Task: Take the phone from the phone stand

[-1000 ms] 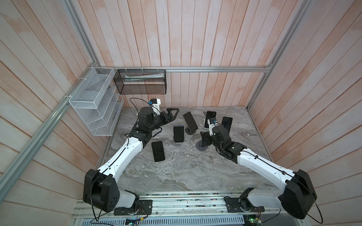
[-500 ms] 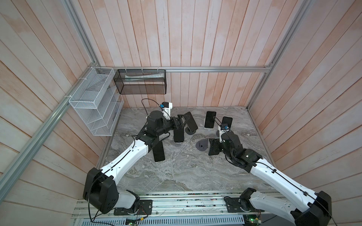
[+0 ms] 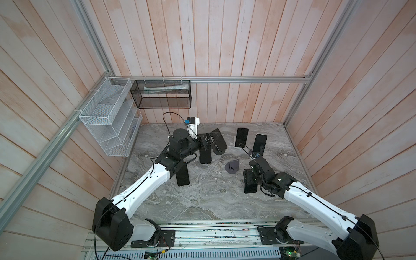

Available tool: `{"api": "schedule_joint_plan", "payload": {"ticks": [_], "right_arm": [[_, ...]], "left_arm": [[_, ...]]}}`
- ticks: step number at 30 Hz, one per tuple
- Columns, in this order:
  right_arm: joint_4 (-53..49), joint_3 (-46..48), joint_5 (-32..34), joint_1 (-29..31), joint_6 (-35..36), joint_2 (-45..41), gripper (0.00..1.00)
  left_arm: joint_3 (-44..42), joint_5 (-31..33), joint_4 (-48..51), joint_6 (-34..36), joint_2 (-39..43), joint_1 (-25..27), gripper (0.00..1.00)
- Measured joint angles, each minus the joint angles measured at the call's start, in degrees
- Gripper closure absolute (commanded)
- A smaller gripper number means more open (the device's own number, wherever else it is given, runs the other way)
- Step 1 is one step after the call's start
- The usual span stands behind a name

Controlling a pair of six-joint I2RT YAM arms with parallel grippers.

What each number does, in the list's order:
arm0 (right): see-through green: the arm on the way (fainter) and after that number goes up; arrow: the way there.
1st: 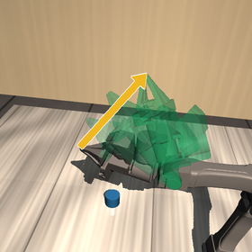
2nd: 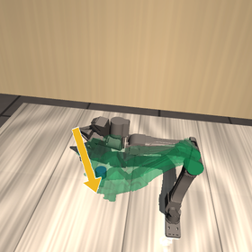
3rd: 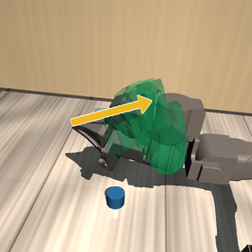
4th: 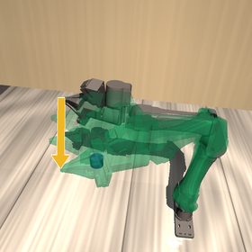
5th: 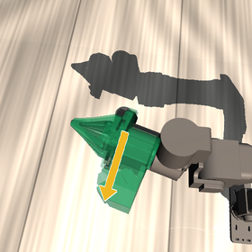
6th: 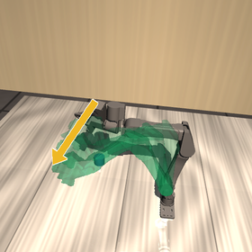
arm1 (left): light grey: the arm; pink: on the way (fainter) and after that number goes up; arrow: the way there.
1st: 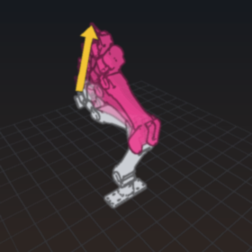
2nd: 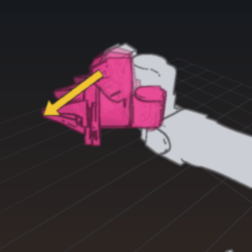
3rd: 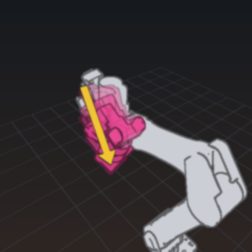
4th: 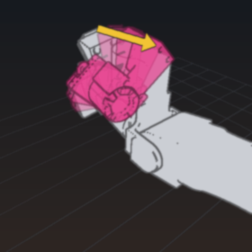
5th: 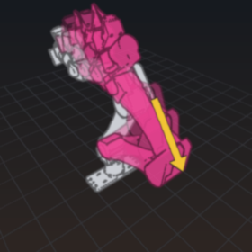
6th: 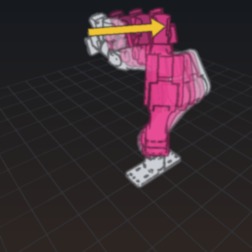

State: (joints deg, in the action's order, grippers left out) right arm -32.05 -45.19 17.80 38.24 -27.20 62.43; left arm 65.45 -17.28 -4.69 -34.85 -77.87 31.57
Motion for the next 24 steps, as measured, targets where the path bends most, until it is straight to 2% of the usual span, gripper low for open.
{"api": "schedule_joint_plan", "payload": {"ticks": [12, 24], "right_arm": [[-1.01, 0.17, -4.31, -2.34, -0.28, 6.64, 0.39], [5.79, 4.72, -7.50, -4.98, -1.11, 9.99, 0.38]], "left_arm": [[0.00, 0.00, 0.02, 0.00, -0.04, 0.00, 0.01], [0.00, -0.02, 0.48, 0.00, -0.57, 0.17, 0.01]]}}
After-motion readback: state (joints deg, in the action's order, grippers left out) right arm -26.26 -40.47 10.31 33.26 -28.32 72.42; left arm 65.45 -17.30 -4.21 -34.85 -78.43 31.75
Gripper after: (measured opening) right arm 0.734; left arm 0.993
